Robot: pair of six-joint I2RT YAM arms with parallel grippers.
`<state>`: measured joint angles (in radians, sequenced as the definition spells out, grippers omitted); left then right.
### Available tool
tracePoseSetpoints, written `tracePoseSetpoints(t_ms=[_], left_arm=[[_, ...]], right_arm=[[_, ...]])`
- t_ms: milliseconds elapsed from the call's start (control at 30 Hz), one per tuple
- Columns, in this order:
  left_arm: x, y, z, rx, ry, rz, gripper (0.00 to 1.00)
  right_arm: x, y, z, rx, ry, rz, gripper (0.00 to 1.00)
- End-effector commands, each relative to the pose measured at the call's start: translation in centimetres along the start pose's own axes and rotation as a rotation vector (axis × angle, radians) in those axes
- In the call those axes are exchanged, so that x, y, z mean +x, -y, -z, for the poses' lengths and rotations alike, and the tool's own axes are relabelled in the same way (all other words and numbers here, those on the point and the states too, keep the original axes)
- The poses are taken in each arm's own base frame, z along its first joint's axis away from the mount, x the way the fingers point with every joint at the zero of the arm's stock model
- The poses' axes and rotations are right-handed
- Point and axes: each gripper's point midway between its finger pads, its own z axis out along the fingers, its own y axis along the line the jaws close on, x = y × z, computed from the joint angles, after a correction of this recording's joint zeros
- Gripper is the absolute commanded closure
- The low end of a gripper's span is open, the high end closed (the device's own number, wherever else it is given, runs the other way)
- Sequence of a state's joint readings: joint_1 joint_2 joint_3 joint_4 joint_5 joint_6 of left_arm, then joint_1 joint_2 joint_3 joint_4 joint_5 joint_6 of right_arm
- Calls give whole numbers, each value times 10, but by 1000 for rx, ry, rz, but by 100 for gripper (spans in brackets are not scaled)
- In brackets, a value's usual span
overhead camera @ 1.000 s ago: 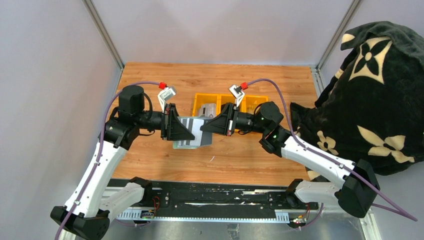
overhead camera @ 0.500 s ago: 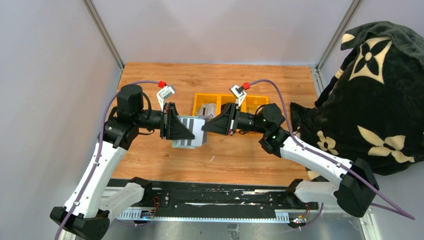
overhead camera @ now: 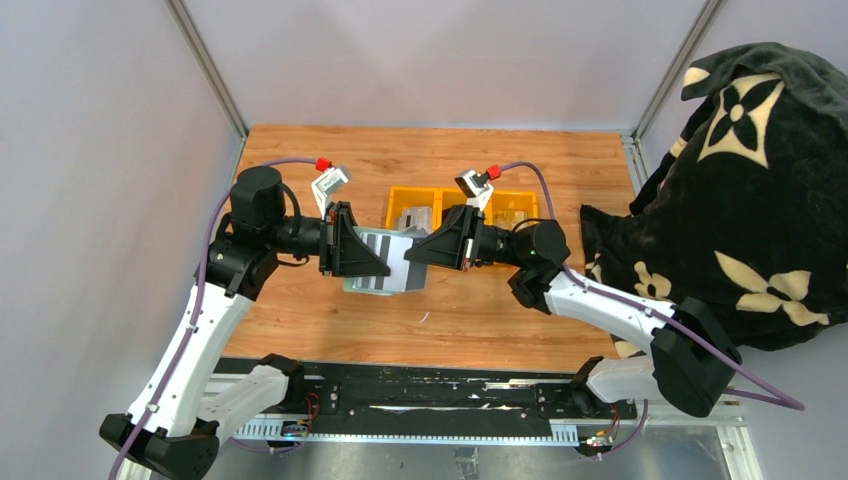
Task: Take the credit cards out of the card holder
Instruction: Remove the credit card from the card holder.
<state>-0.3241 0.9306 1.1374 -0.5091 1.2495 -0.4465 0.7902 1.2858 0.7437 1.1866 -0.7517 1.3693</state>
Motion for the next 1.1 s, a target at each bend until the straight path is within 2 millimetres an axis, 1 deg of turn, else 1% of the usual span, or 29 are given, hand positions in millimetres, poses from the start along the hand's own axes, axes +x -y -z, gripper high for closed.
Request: tracePoseSetpoints(t_ms=[0, 133, 267, 300, 333, 367, 400, 500, 600, 833, 867, 933, 967, 1067], left_arm=[[-13, 27, 5, 57, 16, -110, 100], [-16, 27, 5, 56, 21, -112, 100], [-18, 27, 5, 54, 27, -113, 100], [-19, 26, 4, 52, 29, -111, 100], [-19, 26, 4, 50, 31, -115, 100], [-20, 25, 4, 47, 33, -113, 100], [-20, 25, 4, 43, 35, -112, 100], [-22, 20, 4, 22, 47, -115, 100], [-23, 17, 3, -1, 57, -122, 100], [-23, 2, 4, -68, 52, -123, 100], [-23, 1, 4, -78, 51, -124, 100], [-23, -3, 5, -101, 48, -134, 100], [-22, -5, 6, -114, 44, -148, 100], [-23, -9, 9, -148, 31, -166, 100]], right_arm=[[-2, -11, 14, -24, 2, 35, 100], [1, -5, 20, 36, -1, 66, 100], [0, -6, 19, 47, -6, 81, 100], [-1, -6, 18, 47, -7, 81, 97], [-2, -6, 17, 45, -6, 81, 91], [-2, -7, 16, 42, -7, 80, 83], [-2, -7, 14, 38, -10, 82, 79], [0, -11, 8, 17, -22, 88, 73], [-2, -15, 6, 1, -18, 94, 72], [-5, -27, 1, -40, -31, 127, 75], [-4, -26, 1, -36, -36, 127, 79], [-2, -22, 3, -14, -45, 132, 93], [0, -18, 4, 8, -49, 123, 99], [1, -10, 13, 53, -47, 125, 100]])
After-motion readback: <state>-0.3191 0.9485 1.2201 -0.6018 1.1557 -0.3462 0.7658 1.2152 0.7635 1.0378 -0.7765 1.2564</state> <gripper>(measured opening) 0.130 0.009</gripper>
